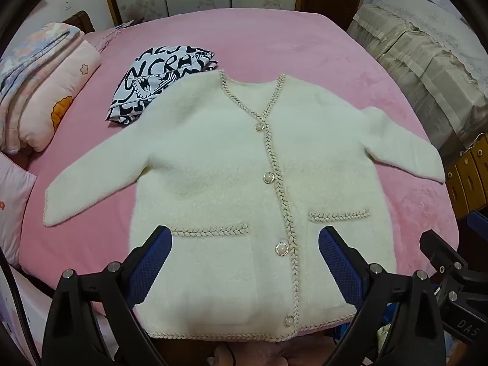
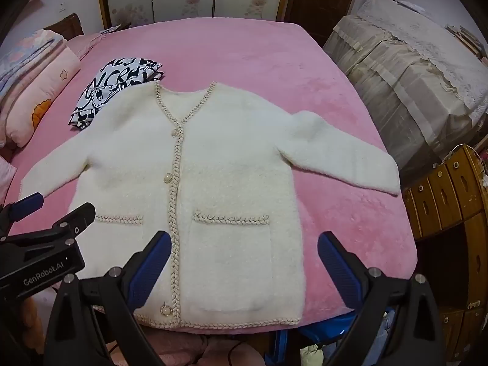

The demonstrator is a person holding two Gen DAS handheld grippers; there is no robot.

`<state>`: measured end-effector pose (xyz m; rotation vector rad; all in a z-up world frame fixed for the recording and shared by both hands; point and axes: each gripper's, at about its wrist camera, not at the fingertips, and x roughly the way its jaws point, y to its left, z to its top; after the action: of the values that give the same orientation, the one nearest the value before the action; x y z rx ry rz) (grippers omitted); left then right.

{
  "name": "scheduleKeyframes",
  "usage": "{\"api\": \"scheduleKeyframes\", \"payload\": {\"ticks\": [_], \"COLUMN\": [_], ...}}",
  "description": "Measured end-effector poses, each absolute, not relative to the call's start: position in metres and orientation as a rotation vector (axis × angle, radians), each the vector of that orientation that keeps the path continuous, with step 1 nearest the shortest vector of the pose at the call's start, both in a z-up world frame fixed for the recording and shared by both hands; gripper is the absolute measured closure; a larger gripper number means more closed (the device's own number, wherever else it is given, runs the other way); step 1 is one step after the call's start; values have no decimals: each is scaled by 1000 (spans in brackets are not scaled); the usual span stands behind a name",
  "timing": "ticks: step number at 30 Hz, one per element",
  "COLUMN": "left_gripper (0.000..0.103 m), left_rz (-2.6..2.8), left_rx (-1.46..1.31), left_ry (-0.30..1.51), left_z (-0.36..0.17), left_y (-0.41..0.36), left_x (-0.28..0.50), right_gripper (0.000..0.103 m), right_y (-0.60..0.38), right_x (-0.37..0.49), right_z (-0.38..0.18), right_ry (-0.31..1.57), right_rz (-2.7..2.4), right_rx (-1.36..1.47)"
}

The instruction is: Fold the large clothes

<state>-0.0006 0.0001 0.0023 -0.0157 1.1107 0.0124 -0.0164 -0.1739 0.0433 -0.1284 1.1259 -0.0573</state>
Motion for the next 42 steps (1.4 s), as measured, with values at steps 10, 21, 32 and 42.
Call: {"api": "scheduleKeyframes", "payload": {"ticks": [10, 21, 32, 42], "left_gripper": [7, 7, 7, 10], "left_rz": [-11, -51, -117, -158], "left_rx": [-19, -10, 21, 53], "left_ry": [1097, 1053, 1014, 1018], "left_z": [1, 10, 16, 14], "left_y": [9, 14, 12, 12], "left_x": [4, 4, 5, 9], "right_gripper": [6, 6, 6, 6], "right_y": [-165, -158, -155, -152], "right_x": [-22, -20, -22, -22], "right_z": [47, 48, 49, 47], "right_ry": [1113, 1126, 1123, 1126], "right_rz": [-72, -82, -97, -129], "right_rx": [-142, -134, -124, -92]}}
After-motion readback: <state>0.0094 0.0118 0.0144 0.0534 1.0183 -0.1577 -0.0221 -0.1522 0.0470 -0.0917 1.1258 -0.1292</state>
